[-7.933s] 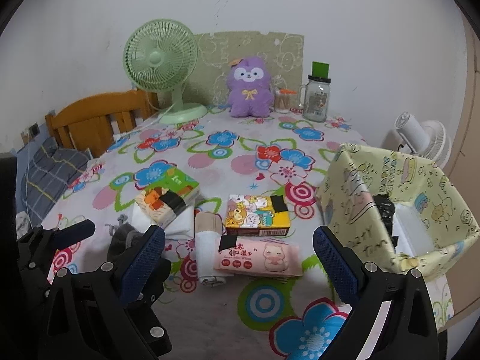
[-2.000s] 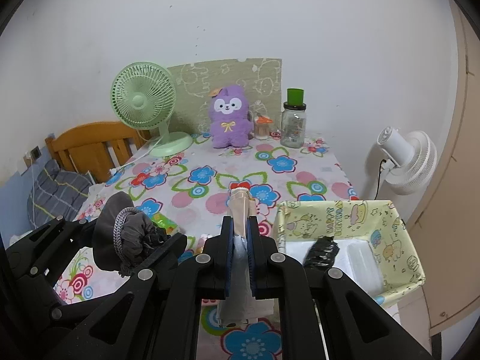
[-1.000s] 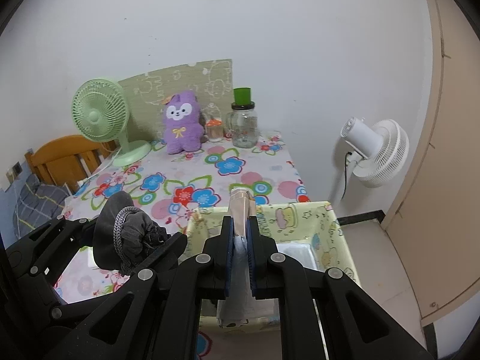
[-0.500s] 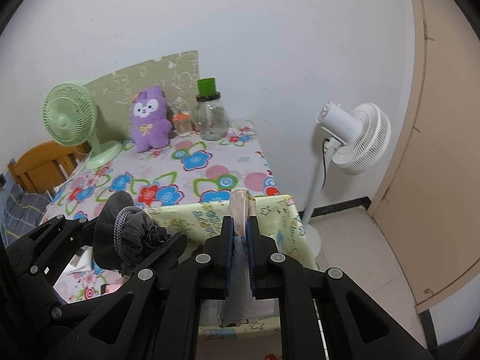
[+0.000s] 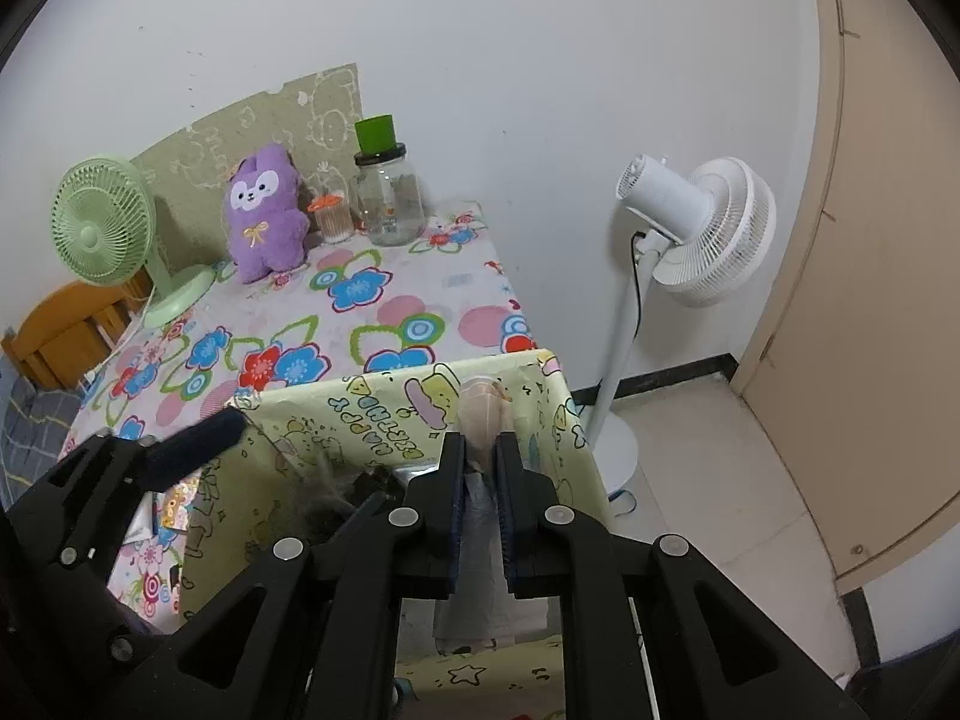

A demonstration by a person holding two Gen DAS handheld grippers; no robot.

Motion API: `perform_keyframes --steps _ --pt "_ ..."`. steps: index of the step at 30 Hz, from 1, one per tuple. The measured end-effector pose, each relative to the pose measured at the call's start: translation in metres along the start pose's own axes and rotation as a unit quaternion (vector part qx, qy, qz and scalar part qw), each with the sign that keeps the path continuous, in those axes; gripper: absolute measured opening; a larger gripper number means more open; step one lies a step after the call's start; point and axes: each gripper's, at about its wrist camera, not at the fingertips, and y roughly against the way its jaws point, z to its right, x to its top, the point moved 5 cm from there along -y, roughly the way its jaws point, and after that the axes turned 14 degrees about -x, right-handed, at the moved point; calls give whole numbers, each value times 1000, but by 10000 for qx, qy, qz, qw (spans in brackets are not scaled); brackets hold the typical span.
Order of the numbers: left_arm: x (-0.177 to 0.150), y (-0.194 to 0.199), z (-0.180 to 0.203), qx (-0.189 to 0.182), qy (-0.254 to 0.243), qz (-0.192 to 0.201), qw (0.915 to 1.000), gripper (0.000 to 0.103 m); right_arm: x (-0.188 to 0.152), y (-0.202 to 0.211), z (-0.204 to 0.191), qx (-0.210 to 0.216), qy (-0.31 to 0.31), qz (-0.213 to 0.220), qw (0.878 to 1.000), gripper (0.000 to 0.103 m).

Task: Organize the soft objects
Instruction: 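Release the grey pouch with the left tool while the right tool drops the rolled towel into the box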

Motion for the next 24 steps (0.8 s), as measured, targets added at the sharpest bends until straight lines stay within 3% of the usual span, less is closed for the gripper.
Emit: perform_keyframes --steps 2,5,7,9,12,17,24 --pt "-1 1 1 1 -46 9 10000 89 -1 -2 0 -73 35 -23 10000 15" --pt "-4 1 2 14 -203 -42 9998 92 -3 -6 -2 -104 61 -85 9999 15" --pt "-5 3 3 74 -290 -37 9995 93 -5 -8 -2 -121 82 -136 9998 21" --pt "-5 4 2 83 -301 -23 9995 94 -6 -9 -2 -144 63 -168 9997 41" --pt "-5 8 -2 116 -278 0 9995 97 -6 -5 0 -109 -50 -107 9999 57" --pt "-9 16 -7 149 -238 32 9996 100 -8 1 -2 -155 -53 -86 9998 59" --pt "-15 26 -12 172 -231 44 9996 101 -12 16 -10 -110 -61 3 9999 70"
